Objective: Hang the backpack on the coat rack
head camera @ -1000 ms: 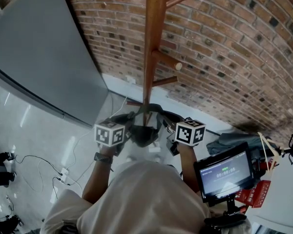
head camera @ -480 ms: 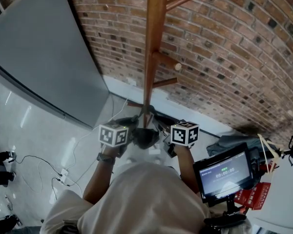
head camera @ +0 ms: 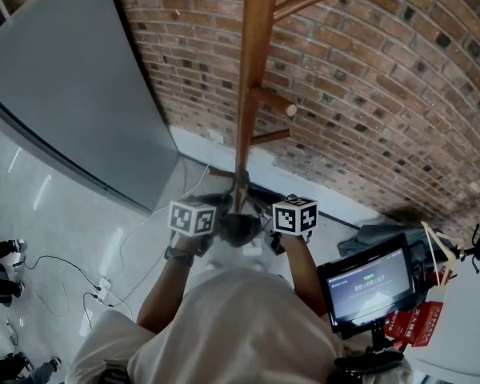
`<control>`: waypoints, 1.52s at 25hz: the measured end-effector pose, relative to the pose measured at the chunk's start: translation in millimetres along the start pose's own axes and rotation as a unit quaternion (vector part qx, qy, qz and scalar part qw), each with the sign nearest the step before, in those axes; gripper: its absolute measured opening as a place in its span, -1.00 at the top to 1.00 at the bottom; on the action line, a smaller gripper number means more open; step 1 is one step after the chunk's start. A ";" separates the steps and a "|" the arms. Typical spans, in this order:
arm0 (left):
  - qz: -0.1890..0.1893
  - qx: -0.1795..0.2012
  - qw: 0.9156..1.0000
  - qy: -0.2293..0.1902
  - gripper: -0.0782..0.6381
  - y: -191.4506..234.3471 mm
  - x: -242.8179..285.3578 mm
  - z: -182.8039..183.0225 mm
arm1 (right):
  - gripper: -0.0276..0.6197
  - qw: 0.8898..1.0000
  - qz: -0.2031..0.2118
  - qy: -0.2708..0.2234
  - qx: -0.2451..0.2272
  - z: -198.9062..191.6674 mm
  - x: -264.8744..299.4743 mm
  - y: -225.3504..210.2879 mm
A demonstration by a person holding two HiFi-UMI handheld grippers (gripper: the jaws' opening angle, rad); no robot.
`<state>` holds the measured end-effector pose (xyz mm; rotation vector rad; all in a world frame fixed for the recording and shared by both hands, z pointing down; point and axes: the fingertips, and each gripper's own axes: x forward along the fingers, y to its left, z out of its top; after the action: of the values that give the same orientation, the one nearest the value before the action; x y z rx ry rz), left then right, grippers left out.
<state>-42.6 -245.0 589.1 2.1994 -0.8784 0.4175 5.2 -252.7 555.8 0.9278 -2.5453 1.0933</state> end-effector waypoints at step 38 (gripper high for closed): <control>-0.002 -0.036 0.997 -0.069 0.50 11.8 33.9 8.1 | 0.63 0.996 0.021 -0.073 0.041 7.9 15.5 -14.8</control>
<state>-26.3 -272.7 607.2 2.1839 -0.9482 0.2310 2.9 -273.3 565.3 1.0142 -2.6647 1.1909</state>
